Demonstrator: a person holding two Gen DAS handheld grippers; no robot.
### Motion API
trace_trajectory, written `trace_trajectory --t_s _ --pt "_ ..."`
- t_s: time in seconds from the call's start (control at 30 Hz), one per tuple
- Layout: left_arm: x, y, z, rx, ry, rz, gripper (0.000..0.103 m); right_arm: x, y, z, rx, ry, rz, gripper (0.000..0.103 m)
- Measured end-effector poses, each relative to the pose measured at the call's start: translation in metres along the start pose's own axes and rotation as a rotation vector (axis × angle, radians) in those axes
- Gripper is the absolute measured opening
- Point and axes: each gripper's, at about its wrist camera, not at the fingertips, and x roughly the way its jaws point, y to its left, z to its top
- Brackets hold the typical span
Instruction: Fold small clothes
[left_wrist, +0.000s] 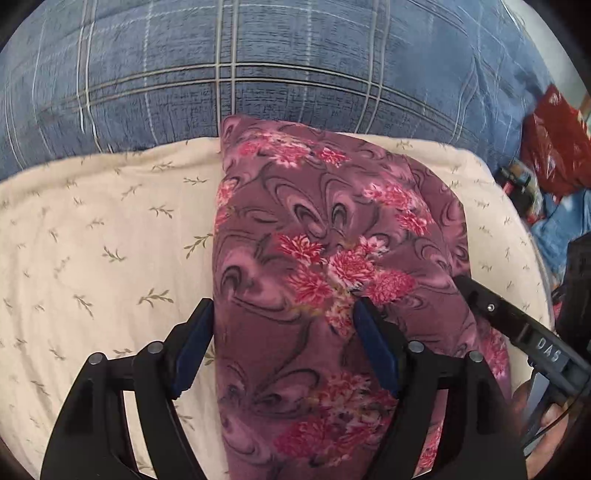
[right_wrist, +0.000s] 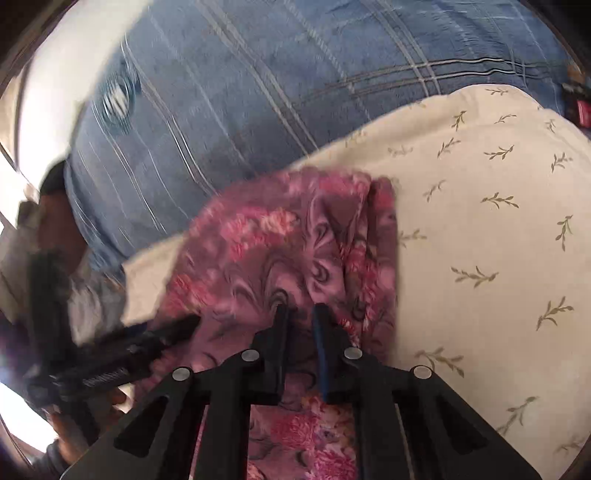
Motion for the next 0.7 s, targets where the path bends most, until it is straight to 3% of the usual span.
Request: trace_trajectory --t_s 0.13,0.17,0.33,0.4,0.53,0.63,0.7 --pt "0.003 0.008 0.004 -0.028 0.026 -0.042 0.077 -0.004 0.001 0.005 0.031 -0.006 0.003 0.011" --pt "0.000 0.009 0.004 -0.029 0.030 -0.047 0.077 -0.006 0.008 0.005 0.013 -0.016 -0.009 0.017" --pt "-0.008 0.018 0.011 -0.040 0.038 -0.079 0.077 -0.031 0.040 0.015 -0.068 -0.141 -0.061 0.020" --pt "-0.014 0.025 0.019 -0.054 0.017 -0.084 0.077 -0.034 0.043 0.027 -0.068 -0.174 -0.074 0.027" --pt "0.005 0.037 0.050 -0.086 0.054 -0.070 0.077 -0.010 0.031 0.052 -0.035 -0.113 -0.098 0.030" --pt "0.042 0.042 0.061 -0.117 0.161 -0.081 0.080 0.038 0.002 0.056 0.017 0.066 -0.198 0.024" --pt "0.047 0.046 0.063 -0.137 0.152 -0.087 0.084 0.038 -0.003 0.057 0.011 0.034 -0.171 0.023"
